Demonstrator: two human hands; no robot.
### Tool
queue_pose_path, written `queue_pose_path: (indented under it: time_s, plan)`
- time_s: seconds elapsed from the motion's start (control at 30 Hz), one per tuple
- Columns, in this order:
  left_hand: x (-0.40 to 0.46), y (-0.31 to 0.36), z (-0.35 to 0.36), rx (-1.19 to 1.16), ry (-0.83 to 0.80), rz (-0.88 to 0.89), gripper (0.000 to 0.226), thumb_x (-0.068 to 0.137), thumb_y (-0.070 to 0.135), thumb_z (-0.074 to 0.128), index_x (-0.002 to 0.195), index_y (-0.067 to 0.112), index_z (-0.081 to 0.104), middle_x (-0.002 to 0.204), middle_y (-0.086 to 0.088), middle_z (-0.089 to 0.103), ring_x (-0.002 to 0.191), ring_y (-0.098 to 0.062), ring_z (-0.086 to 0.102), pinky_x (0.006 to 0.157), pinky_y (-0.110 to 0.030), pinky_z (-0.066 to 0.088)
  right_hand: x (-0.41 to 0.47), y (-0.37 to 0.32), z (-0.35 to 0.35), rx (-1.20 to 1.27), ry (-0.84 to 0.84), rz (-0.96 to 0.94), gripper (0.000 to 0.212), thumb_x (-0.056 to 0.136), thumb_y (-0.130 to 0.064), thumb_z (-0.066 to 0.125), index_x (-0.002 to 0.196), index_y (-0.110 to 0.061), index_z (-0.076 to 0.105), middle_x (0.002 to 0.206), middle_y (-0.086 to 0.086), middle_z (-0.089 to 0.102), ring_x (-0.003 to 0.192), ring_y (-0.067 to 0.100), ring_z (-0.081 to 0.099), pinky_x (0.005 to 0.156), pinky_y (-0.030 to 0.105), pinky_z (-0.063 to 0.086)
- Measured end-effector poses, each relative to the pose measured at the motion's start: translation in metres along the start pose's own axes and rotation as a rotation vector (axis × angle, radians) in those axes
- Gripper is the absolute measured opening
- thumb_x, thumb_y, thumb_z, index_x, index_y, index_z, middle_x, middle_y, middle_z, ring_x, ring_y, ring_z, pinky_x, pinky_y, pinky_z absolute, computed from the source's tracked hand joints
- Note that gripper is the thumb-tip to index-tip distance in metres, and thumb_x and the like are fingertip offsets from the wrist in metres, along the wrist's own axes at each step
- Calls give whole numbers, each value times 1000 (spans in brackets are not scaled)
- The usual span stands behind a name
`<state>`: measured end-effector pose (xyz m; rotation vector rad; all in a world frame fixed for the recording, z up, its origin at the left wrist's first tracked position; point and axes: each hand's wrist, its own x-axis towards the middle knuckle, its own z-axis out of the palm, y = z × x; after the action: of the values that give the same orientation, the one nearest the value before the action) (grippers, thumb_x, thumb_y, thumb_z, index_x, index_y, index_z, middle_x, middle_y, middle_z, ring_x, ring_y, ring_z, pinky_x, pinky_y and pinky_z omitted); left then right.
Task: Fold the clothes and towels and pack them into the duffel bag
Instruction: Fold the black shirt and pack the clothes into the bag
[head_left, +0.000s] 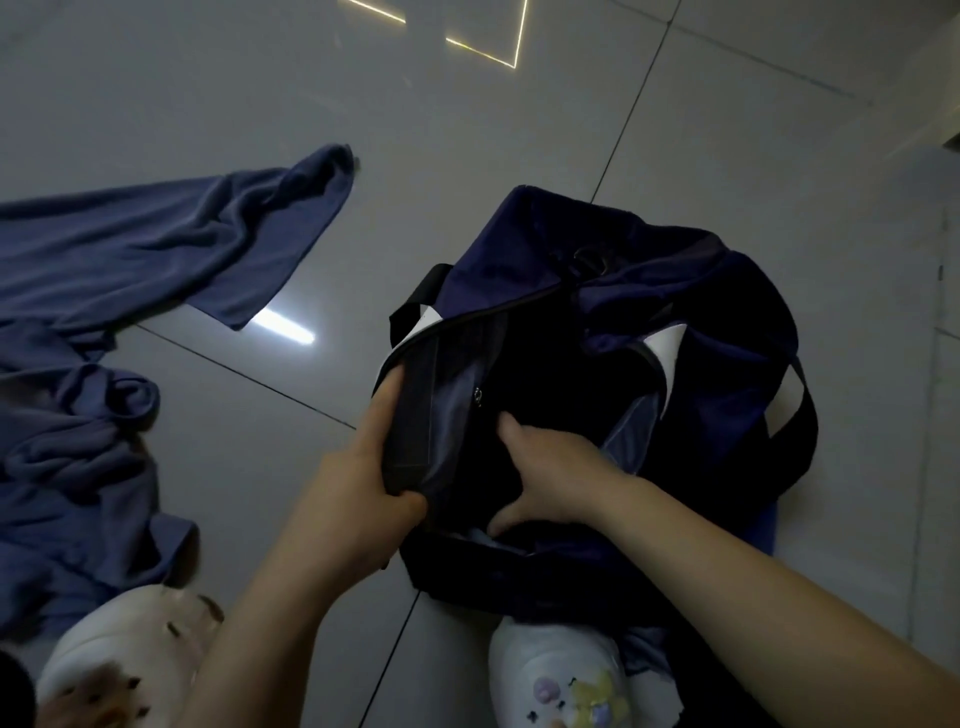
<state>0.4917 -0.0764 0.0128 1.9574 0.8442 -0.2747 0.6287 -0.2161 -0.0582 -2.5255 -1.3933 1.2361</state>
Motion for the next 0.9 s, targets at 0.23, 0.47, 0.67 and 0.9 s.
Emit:
queue_pose_path:
  time_s: [0.23,0.47,0.67,0.9]
  plan:
    - [9,-3,-1,-58,15,8,106,75,-4,58,141,61,6,87,-7,63,60,-28,63,45,-29,52,-2,-7,-5,50,-93,19,79,70,-50,78,129,-17,37,131,6,49,120,26,49,98,38,42]
    - [22,-8,19,-65,98,40,98,78,-5,48,147,50,6,95,-11,60,82,-33,59,58,-30,42,-25,21,-18,-411,-127,124,74,94,-53,47,152,-37,5,160,4,-17,146,31,-13,118,49,2]
    - [22,-2,30,-346,128,106,97,78,-6,55,145,51,14,132,25,45,106,-6,58,79,-25,50,-17,23,-21,-405,-256,123,62,99,-47,41,152,-38,9,159,3,-21,145,34,-17,117,53,0]
    - [24,34,77,-287,91,265,103,77,20,66,143,58,-3,131,34,40,100,9,55,74,-18,48,-74,39,-58,-399,979,125,41,78,-30,62,116,-13,62,114,12,60,102,35,56,82,45,39]
